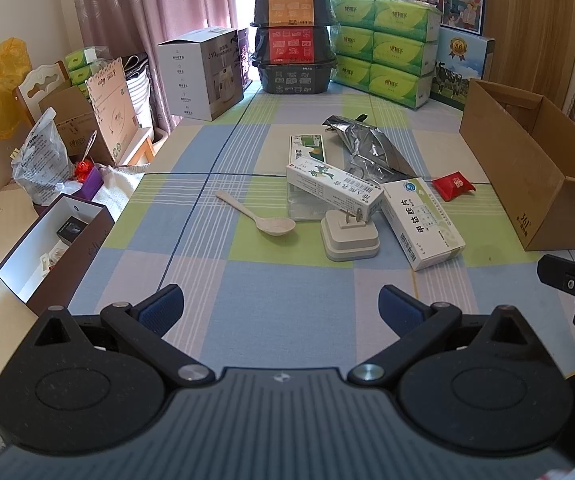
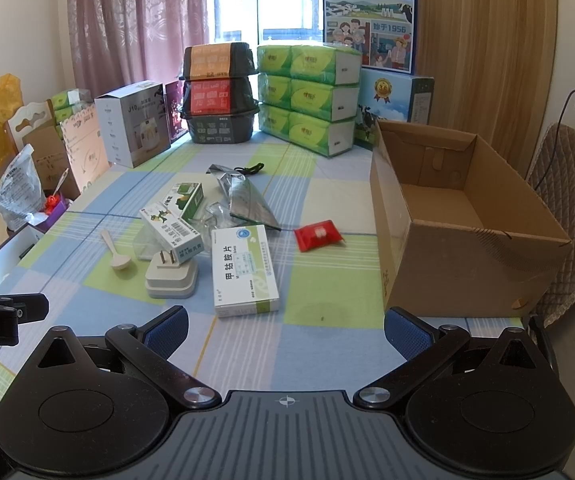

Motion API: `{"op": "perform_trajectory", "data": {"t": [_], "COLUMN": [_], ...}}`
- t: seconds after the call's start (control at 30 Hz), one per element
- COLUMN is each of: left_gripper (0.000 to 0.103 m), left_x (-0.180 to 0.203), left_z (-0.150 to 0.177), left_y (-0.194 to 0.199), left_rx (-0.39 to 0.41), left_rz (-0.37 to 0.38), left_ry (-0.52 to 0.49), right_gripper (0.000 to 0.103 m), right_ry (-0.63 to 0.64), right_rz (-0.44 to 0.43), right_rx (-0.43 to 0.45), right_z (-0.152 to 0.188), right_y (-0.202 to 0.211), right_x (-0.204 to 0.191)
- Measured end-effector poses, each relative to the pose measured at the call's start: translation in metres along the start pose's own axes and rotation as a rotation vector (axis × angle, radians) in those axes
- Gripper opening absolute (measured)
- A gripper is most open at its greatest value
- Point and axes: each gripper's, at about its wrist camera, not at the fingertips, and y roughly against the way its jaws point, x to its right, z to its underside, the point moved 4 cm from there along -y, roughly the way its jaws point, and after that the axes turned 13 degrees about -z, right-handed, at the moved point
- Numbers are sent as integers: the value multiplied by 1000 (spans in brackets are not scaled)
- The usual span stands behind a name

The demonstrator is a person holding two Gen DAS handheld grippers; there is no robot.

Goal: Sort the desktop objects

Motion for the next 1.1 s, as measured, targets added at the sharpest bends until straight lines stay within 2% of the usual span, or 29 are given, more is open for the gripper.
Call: {"op": "perform_trajectory", "data": {"t": [1.1], "left_gripper": [102], "left_x": [-1], "left_z": [1], "left_y": [2], "left_rx": [-6], "left_rz": [-3], "left_ry": [-6], "right_gripper": [101], "right_ry": [17], "right_rz": [9], "right_rx": [-11], "right_z": [2], "right_y": [-1], "right_x": [1]}}
